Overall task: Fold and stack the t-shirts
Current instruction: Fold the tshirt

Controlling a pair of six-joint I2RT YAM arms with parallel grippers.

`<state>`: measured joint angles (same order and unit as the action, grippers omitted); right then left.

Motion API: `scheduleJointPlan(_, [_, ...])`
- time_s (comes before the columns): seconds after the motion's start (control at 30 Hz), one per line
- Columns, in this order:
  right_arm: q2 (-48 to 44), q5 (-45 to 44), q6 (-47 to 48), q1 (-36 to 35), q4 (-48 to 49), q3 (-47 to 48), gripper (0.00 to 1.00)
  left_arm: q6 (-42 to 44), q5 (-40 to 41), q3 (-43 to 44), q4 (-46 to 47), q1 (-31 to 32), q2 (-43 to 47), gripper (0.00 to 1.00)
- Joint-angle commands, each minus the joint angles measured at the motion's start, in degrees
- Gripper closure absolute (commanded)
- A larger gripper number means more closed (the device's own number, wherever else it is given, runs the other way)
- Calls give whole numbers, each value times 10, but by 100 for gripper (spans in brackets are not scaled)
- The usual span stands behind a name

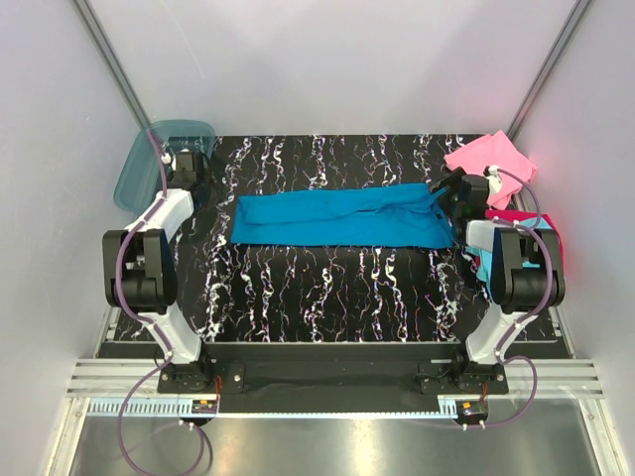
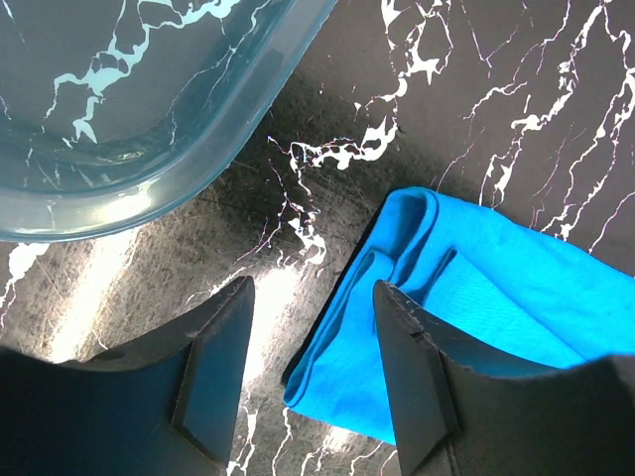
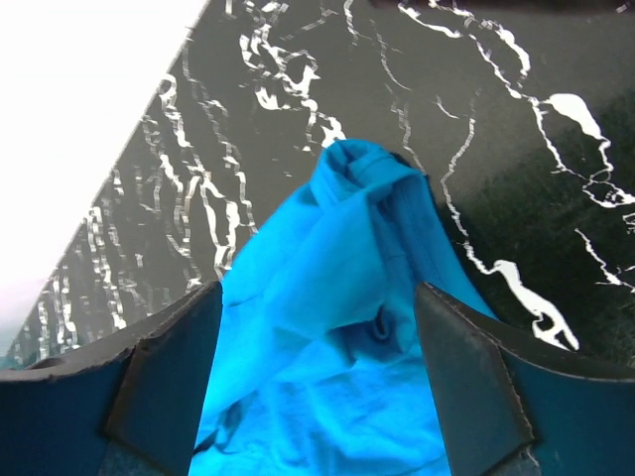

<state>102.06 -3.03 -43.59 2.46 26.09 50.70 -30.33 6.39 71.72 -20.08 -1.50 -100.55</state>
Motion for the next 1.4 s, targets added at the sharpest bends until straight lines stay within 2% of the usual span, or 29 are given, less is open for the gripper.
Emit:
scheduleJointPlan(0.0, [-45, -11, -8, -1, 0, 4, 15, -9, 13, 3, 10, -2, 27, 44])
scheduleJointPlan(0.17, [-89, -4, -10, -1, -29, 4, 15, -27, 2, 3, 7, -2, 47, 45])
scheduleJointPlan(0.33, [-146, -11, -24, -1, -146, 17, 15, -71, -39, -25, 5, 2, 74, 45])
scheduleJointPlan(0.47, [-191, -1, -66, -1, -187, -16, 14, -101, -88, -82, 60, 11, 106, 44])
scheduleJointPlan(0.53, [-224, 16, -79, -2, -193, -57, 14, -90, -121, -86, 95, 38, 103, 44])
scheduleJointPlan(0.73, [-322, 14, -113, -2, -221, -164, 11, -27, -139, 47, 19, 73, -18, 44])
scheduleJointPlan(0.9, [-365, 3, -115, -2, -251, -201, 9, -7, -163, 127, -33, 76, -106, 44])
scheduleJointPlan(1.07, [-338, -10, -120, -1, -275, -204, 5, -1, -169, 150, -42, 76, -146, 44])
scheduleJointPlan(1.37, [-170, -8, -135, 3, -228, -133, 2, 12, -157, 164, -55, 70, -144, 44])
